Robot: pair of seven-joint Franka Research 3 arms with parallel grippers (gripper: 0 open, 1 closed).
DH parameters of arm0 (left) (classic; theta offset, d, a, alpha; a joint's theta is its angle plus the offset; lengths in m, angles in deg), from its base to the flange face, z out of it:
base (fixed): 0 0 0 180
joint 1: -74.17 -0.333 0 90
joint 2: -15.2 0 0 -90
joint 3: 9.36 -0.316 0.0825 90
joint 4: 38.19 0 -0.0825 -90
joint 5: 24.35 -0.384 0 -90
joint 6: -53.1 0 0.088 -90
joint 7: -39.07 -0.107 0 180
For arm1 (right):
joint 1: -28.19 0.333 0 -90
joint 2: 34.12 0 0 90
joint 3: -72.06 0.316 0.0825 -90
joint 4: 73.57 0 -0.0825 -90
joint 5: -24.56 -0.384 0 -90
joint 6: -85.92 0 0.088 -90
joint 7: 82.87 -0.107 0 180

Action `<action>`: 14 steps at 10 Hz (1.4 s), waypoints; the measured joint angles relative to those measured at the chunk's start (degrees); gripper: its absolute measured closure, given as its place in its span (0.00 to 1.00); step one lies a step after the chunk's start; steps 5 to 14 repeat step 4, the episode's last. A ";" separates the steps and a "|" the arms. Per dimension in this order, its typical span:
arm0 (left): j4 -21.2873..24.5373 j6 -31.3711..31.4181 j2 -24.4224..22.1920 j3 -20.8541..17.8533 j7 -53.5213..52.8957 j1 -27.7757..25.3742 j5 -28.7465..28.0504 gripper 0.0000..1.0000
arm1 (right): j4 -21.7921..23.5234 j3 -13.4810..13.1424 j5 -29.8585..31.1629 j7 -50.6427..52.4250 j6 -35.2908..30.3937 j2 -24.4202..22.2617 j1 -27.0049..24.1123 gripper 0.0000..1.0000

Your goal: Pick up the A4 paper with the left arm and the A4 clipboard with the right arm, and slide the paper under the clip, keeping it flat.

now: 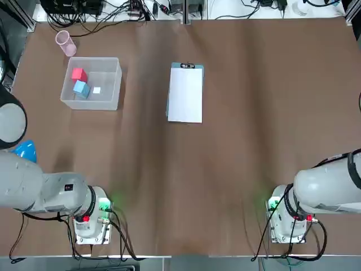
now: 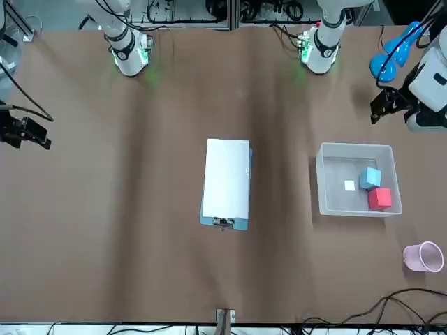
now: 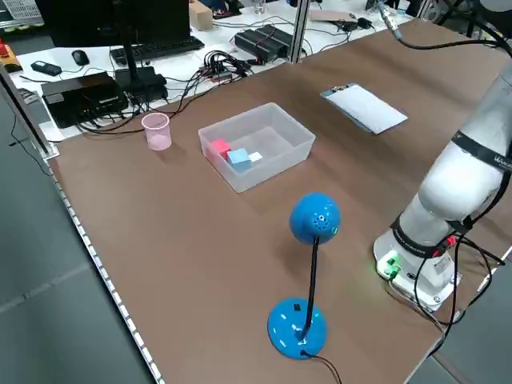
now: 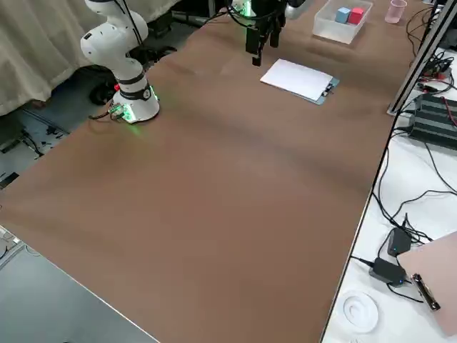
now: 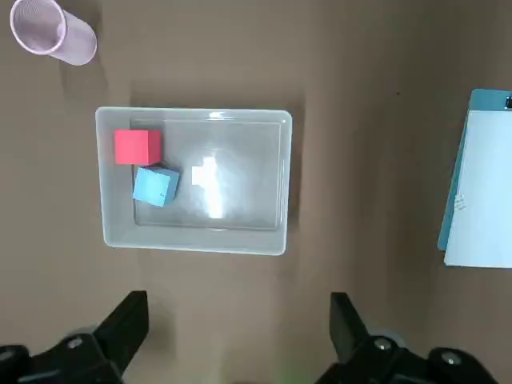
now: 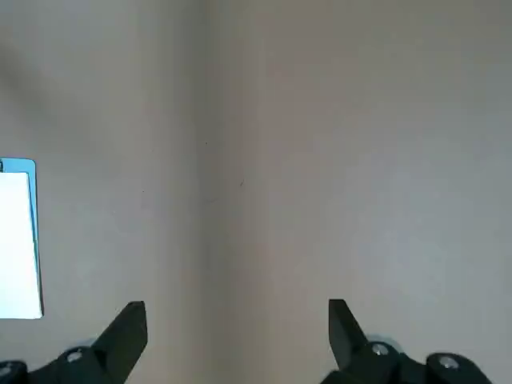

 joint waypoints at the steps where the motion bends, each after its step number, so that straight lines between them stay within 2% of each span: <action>1: 0.00 0.00 0.20 0.15 0.00 0.00 0.04 0.00 | -0.48 0.08 0.00 0.21 0.00 -0.01 0.00 0.00; 14: -0.05 0.03 0.58 0.39 0.00 0.02 0.09 0.00 | -0.76 0.21 0.00 0.26 0.00 0.00 0.01 0.00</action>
